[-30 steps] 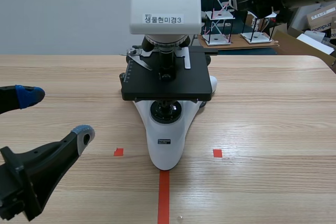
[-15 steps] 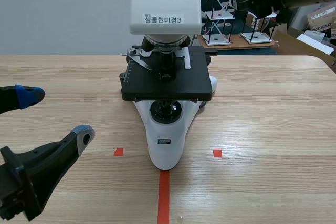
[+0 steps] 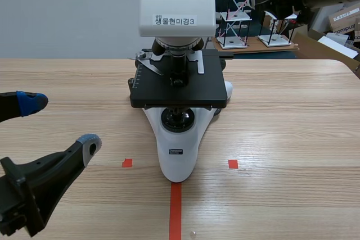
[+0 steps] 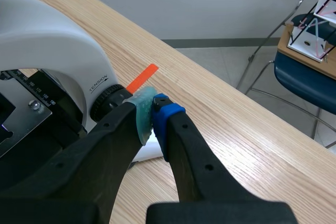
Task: Return to the home posture
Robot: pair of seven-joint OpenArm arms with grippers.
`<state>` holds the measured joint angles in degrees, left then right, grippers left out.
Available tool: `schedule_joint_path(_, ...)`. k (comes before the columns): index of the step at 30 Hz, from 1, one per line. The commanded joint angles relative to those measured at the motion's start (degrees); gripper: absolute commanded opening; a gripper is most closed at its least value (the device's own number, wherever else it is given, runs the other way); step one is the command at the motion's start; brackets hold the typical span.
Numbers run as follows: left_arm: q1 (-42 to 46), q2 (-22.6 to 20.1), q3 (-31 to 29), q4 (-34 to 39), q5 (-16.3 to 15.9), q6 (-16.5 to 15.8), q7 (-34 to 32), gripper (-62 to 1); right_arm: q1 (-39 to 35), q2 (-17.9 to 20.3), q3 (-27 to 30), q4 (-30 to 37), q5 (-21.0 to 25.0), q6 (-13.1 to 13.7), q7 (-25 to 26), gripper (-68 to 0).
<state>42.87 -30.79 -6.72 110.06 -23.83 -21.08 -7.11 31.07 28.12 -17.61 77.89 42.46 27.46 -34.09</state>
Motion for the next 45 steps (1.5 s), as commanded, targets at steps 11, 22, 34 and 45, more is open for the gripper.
schedule_joint_path(11,-0.1,0.1,-0.4,0.2,-0.4,0.0,-1.0,1.4,-26.0,8.5,14.0,18.7,0.4,-0.2,13.0,-36.8)
schedule_joint_path(22,-0.1,0.1,-0.4,0.2,-0.4,0.0,-1.0,1.4,-63.0,7.7,31.2,32.5,-6.2,0.7,40.1,-6.4)
schedule_joint_path(34,-0.1,0.1,-0.4,0.2,-0.4,0.0,-1.0,1.4,-80.3,-1.0,33.1,32.6,-29.7,0.2,62.2,-3.2)
schedule_joint_path(45,-0.1,0.1,-0.4,0.2,-0.4,0.0,-1.0,1.4,-82.2,-1.2,32.9,32.4,-32.2,-4.1,65.6,-3.3)
